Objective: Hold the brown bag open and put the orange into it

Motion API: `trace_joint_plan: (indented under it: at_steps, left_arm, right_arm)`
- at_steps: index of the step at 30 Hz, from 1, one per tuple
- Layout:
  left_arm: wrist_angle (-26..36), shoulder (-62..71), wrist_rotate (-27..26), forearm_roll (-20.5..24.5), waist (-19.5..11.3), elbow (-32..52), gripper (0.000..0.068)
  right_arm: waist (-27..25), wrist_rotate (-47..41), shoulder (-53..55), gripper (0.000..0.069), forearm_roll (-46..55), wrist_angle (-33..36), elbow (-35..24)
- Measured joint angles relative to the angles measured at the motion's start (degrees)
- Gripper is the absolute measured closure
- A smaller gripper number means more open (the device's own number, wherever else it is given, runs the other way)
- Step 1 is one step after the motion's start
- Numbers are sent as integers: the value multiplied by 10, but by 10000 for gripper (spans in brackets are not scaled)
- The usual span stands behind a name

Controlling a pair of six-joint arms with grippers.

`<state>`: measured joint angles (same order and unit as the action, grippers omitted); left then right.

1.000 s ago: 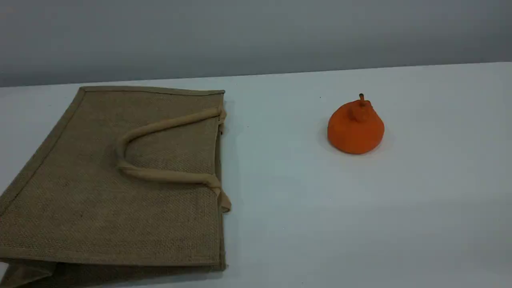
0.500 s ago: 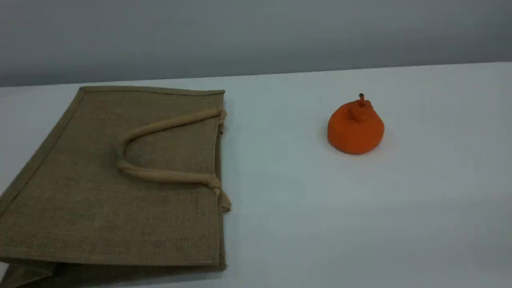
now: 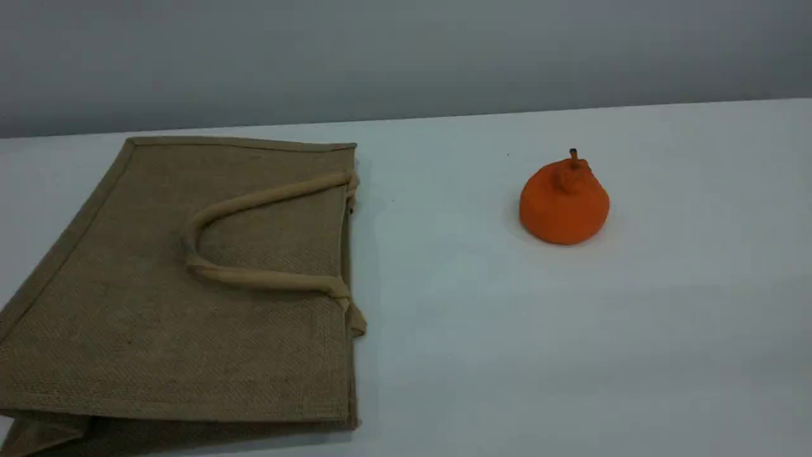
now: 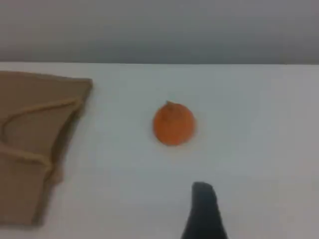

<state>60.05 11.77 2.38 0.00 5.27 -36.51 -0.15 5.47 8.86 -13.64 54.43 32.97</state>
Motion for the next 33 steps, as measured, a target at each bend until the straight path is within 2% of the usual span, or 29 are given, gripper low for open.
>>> trace_joint_plan:
  at_steps: [9, 16, 29, 33]
  left_arm:
    - [-110, 223, 41, 0, 0, -38, 207]
    - [-191, 396, 97, 17, 0, -40, 207]
    - [-294, 635, 111, 13, 0, -108, 207]
    - [-315, 706, 121, 5, 0, -123, 207]
  right_arm:
    - [2, 84, 176, 246, -101, -103, 12]
    - [2, 97, 303, 246, -139, -157, 12]
    - [2, 208, 466, 246, -272, -233, 12]
    - [2, 257, 505, 246, -321, -235, 12]
